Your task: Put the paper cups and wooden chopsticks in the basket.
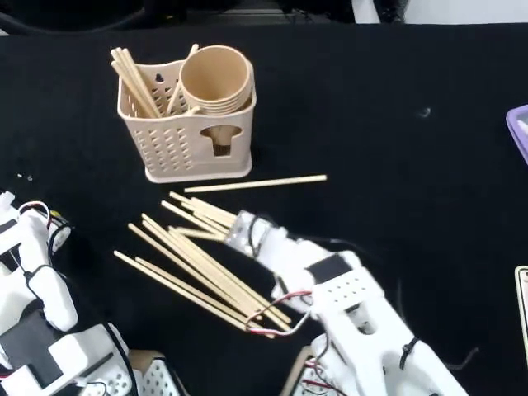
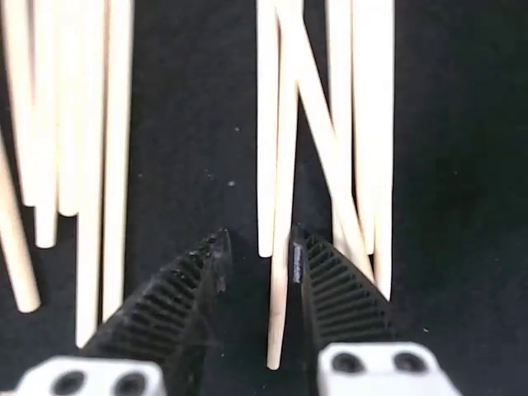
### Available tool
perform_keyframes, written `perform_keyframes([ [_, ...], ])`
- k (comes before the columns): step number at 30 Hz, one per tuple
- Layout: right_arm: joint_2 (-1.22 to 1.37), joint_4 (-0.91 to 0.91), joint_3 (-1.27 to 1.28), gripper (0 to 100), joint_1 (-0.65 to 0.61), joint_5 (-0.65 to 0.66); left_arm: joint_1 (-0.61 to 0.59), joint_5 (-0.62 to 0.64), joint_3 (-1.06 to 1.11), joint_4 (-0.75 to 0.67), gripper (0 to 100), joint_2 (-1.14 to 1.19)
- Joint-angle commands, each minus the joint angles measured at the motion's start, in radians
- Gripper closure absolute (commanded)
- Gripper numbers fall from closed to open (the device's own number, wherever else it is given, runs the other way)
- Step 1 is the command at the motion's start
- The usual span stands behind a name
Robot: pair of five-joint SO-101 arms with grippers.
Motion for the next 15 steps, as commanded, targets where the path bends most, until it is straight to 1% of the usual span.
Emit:
perform_keyframes([
  [1,-0.008,0.000,-0.025,88.2,-0.023,0.003,0.013,0.003,-0.015,0.003,78,-0.014],
  [7,-0.007,-0.110,-0.021,87.9,-0.025,0.002,0.012,0.003,-0.015,0.005,78,-0.014],
  [10,0.001,-0.129,-0.031,87.9,-0.025,-0.012,0.012,0.003,-0.015,0.005,78,-0.014],
  [15,0.140,-0.127,-0.107,87.9,-0.038,-0.034,0.012,0.003,-0.013,0.005,78,-0.014],
])
